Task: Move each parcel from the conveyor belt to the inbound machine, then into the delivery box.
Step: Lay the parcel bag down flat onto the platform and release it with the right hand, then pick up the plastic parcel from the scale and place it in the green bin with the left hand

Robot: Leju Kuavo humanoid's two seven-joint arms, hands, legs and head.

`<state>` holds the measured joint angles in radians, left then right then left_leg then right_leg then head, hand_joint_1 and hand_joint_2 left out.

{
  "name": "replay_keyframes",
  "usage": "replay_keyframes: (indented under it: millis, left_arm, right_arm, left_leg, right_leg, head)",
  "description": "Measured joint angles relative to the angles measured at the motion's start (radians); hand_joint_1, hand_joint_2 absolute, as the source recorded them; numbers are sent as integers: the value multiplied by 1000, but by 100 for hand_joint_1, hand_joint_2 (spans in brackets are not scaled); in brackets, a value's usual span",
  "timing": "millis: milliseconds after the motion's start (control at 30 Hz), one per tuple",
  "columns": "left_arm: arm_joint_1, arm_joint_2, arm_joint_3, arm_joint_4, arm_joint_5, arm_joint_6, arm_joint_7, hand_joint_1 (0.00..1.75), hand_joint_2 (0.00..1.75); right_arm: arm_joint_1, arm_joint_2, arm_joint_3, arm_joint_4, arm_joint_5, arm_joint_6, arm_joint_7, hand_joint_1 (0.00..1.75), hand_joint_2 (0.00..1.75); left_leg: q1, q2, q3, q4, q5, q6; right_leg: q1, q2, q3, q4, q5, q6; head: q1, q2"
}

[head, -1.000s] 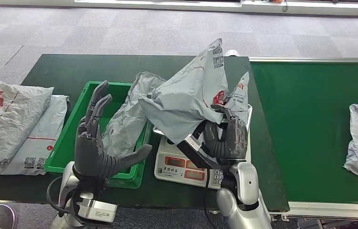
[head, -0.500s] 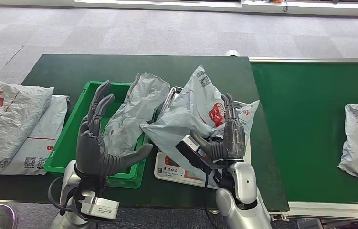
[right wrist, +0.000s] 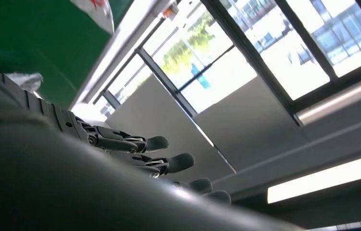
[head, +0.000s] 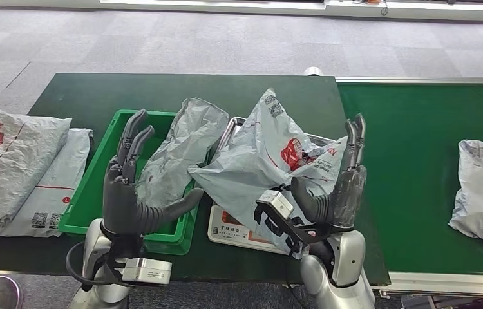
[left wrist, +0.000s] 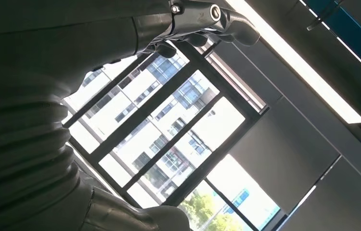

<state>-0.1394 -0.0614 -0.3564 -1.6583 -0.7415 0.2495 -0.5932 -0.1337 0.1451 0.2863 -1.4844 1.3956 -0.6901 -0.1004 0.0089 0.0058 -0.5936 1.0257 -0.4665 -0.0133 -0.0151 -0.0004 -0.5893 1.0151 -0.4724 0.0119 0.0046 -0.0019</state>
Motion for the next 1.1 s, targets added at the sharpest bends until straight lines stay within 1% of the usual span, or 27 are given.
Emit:
replay_keyframes:
  millis: [33, 67, 133, 167, 200, 233, 300, 400, 500, 667, 833, 1100]
  left_arm:
    - [-4, 0, -1, 8, -45, 15, 24, 0, 175]
    - [-13, 0, -2, 24, -104, 29, 56, 0, 175]
    - [-44, 0, -9, 85, -237, 45, 128, 0, 175]
    - [-64, 1, -14, 127, -293, 46, 158, 0, 175]
    - [-84, 1, -19, 172, -338, 46, 180, 0, 175]
    - [-105, 0, -23, 217, -371, 46, 195, 0, 175]
    - [-154, -1, -32, 315, -424, 47, 217, 0, 175]
    - [-232, -12, -48, 459, -485, 53, 250, 0, 175]
    - [-296, -33, -60, 578, -552, 65, 277, 0, 175]
    - [-386, -72, -87, 773, -607, 60, 282, 0, 175]
    - [-413, -91, -94, 846, -609, 58, 280, 0, 175]
    - [-425, -102, -97, 891, -612, 58, 278, 0, 175]
  right_arm:
    - [11, 7, -15, -41, -7, -7, -53, 0, 175]
    - [22, 22, -38, -92, -23, -9, -133, 0, 175]
    - [40, 69, -107, -211, -90, -12, -336, 0, 175]
    - [45, 88, -146, -267, -130, -14, -418, 0, 175]
    - [48, 99, -179, -313, -167, -15, -470, 0, 175]
    - [53, 103, -204, -350, -195, -15, -494, 0, 175]
    - [61, 107, -242, -412, -226, -14, -515, 0, 175]
    - [67, 108, -270, -472, -237, -13, -526, 0, 175]
    - [67, 108, -285, -500, -249, -11, -531, 0, 175]
    - [64, 111, -295, -514, -219, -9, -507, 0, 175]
    - [63, 111, -295, -520, -214, -9, -504, 0, 175]
    - [64, 111, -295, -523, -214, -9, -503, 0, 175]
  left_leg:
    - [0, 0, 0, 0, 0, 0]
    - [0, 0, 0, 0, 0, 0]
    - [-1, -1, -1, 0, 0, 0]
    - [-1, -2, 0, 0, 0, 0]
    - [-1, -2, 0, 0, 0, 0]
    - [-1, -1, 0, 0, 0, 0]
    - [-1, 0, 1, 0, 1, 1]
    - [-1, 0, 1, 0, 1, 1]
    - [-1, 0, 1, 1, 2, 2]
    - [-1, -2, 0, 1, 2, 2]
    - [-1, -1, 0, 0, 2, 2]
    - [-1, -1, 0, 0, 2, 2]
  right_leg:
    - [0, 0, -1, 0, 0, 0]
    - [0, 0, -1, 0, 0, 0]
    - [0, -2, -1, 0, 0, 0]
    - [0, -2, 0, 0, 0, 0]
    - [0, -2, 1, 0, 0, 0]
    - [0, -2, 1, 0, 0, 0]
    - [-1, -1, 1, 0, 1, 1]
    - [-2, -1, 1, 0, 2, 1]
    - [-2, 0, 2, 0, 3, 2]
    - [-2, -1, 3, 0, 3, 2]
    - [-2, -1, 2, 0, 3, 2]
    - [-2, -1, 2, 0, 3, 2]
  head:
    - [0, 0]
    - [0, 0]
    - [0, 0]
    - [0, 0]
    - [0, 0]
    - [0, 0]
    - [0, 0]
    - [0, 0]
    - [0, 0]
    - [0, 0]
    - [0, 0]
    - [0, 0]
